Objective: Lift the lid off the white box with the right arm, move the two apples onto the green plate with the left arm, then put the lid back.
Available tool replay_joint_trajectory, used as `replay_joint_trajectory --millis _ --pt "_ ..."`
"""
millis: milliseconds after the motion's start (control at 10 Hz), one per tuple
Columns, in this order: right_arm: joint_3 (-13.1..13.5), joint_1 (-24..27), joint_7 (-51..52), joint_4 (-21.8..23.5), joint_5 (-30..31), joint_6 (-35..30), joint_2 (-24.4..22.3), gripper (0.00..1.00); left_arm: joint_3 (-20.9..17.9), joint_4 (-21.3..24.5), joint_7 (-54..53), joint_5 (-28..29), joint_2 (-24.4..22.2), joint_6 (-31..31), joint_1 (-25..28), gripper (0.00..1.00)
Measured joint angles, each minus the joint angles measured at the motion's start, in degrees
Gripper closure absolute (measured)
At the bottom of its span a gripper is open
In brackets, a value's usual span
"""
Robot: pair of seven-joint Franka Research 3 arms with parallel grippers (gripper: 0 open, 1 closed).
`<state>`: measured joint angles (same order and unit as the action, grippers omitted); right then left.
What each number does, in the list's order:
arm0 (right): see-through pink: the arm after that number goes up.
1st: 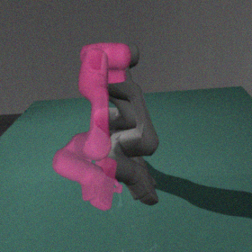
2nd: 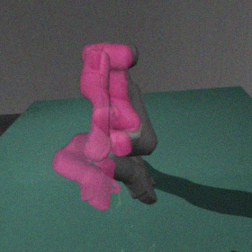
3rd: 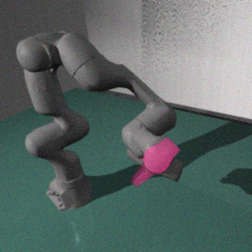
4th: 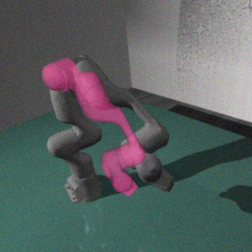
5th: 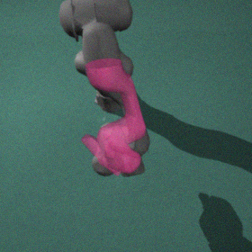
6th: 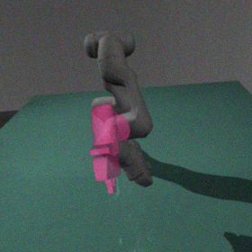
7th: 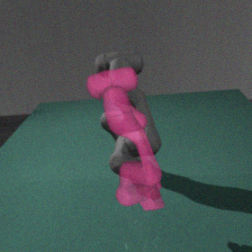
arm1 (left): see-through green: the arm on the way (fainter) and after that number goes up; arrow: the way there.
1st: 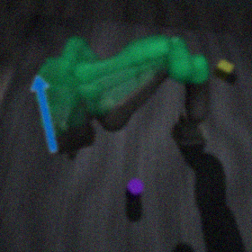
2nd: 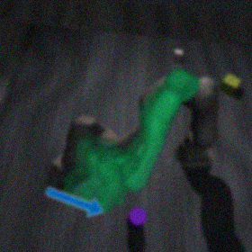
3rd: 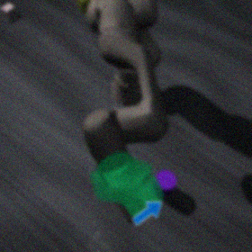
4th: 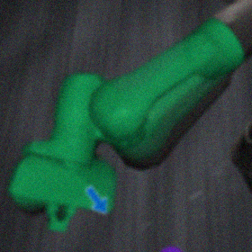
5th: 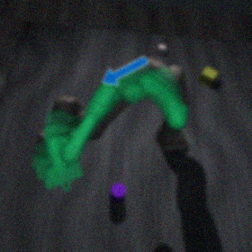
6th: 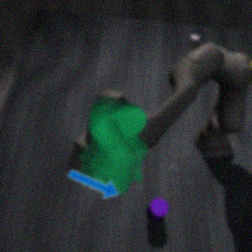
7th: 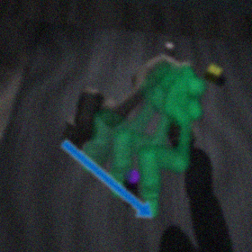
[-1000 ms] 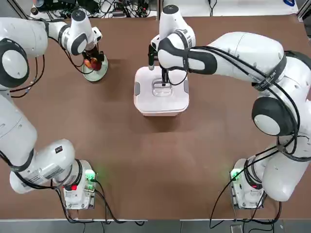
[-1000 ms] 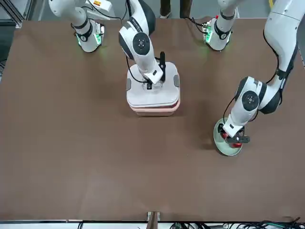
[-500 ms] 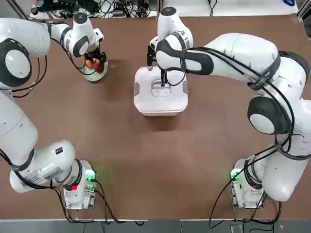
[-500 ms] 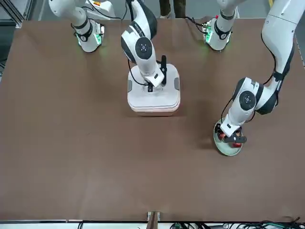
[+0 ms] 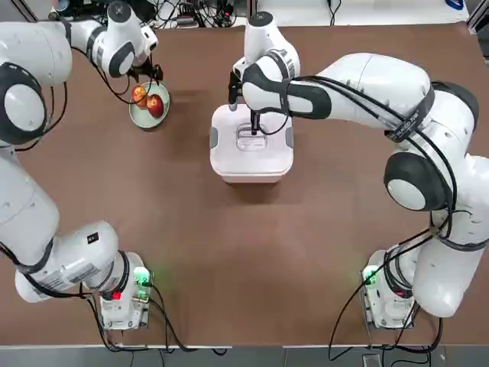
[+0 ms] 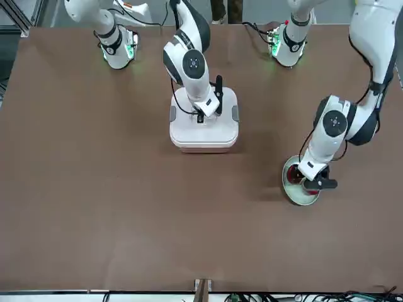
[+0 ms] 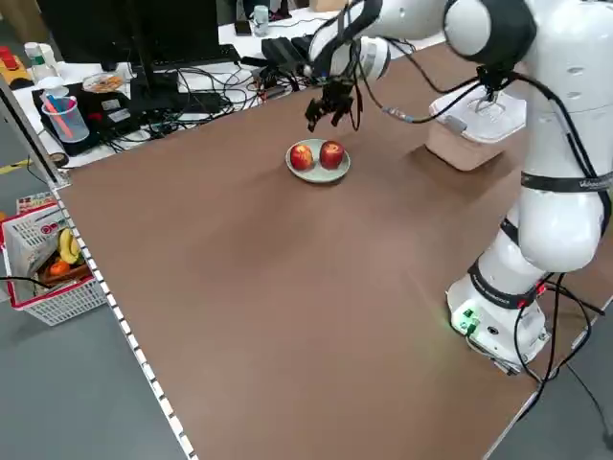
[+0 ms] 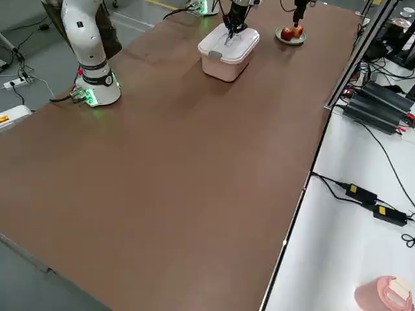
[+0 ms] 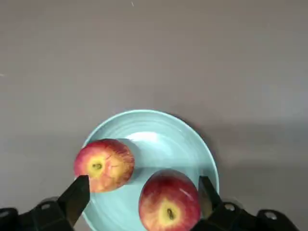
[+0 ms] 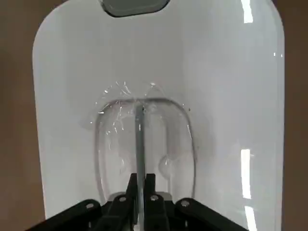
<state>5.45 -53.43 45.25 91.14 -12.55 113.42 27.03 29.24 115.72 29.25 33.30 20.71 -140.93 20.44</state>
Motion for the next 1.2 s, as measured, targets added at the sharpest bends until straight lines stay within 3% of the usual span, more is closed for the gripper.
replay_joint_trajectory --millis 300,500,600,700,900,1200 --pt "0.2 0.0 -0.2 -0.2 0.2 0.2 0.4 0.93 -6.0 -0.7 -4.3 -9.8 -9.3 3.4 -7.2 0.00" --pt "0.1 -0.1 -1.4 -0.2 0.2 0.1 0.5 0.93 -7.0 -5.6 -11.5 -16.6 -13.3 13.7 -7.9 0.00" --pt "0.2 -0.3 -2.1 -0.2 0.4 0.0 0.5 0.93 -7.9 -9.9 -14.1 -18.6 -14.0 19.7 -8.7 0.00" --pt "0.2 -0.6 -2.6 -0.3 0.6 -0.2 0.5 0.93 -11.6 -13.9 -16.3 -20.5 -14.3 24.6 -12.2 0.00" --pt "0.2 -0.7 -3.0 -0.3 1.0 -0.2 0.5 0.93 -22.3 -19.9 -19.1 -23.7 -14.3 33.0 -22.0 0.00" --pt "0.2 -0.8 -3.3 -0.3 1.1 -0.2 0.5 0.93 -23.6 -26.6 -23.7 -28.4 -14.7 42.3 -21.9 0.00"
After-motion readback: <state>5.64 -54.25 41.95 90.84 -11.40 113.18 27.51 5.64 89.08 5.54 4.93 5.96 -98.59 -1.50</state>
